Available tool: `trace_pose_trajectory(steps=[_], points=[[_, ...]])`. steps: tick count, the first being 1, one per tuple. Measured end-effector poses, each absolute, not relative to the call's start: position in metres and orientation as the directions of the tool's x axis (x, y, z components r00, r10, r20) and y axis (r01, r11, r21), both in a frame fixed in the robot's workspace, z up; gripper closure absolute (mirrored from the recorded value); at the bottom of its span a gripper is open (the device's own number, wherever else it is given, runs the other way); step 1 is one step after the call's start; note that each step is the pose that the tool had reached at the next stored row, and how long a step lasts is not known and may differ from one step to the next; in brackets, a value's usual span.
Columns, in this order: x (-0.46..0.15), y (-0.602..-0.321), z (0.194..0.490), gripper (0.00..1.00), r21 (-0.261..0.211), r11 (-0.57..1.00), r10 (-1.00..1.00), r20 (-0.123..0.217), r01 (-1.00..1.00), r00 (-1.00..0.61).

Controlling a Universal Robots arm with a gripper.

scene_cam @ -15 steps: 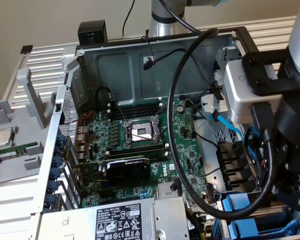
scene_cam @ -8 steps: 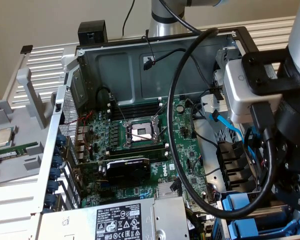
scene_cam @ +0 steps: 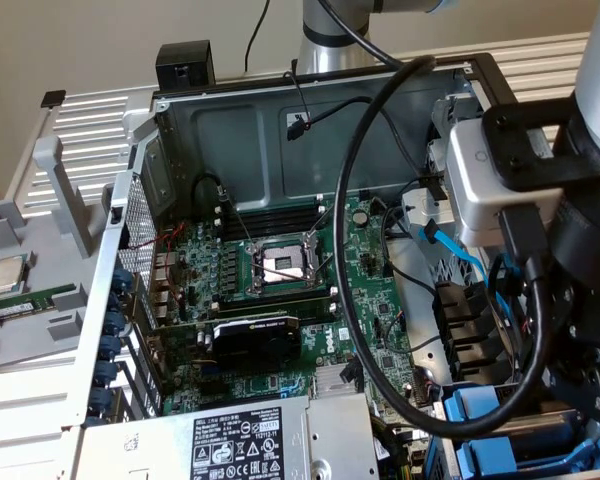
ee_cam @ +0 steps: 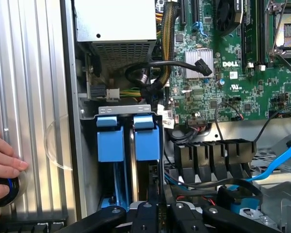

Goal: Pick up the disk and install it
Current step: 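Insert the first disk wire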

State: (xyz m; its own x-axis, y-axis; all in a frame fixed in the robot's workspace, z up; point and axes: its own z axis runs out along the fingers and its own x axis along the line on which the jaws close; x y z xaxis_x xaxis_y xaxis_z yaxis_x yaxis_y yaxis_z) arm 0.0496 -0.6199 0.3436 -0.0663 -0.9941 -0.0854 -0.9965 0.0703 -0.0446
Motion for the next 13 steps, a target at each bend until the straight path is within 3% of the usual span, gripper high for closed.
trace_pose_trajectory(steps=[13], points=[[0.0481,-0.6193,0.3431,0.84,-0.055,0.07,-0.994,-0.086,-0.996,-0.065]])
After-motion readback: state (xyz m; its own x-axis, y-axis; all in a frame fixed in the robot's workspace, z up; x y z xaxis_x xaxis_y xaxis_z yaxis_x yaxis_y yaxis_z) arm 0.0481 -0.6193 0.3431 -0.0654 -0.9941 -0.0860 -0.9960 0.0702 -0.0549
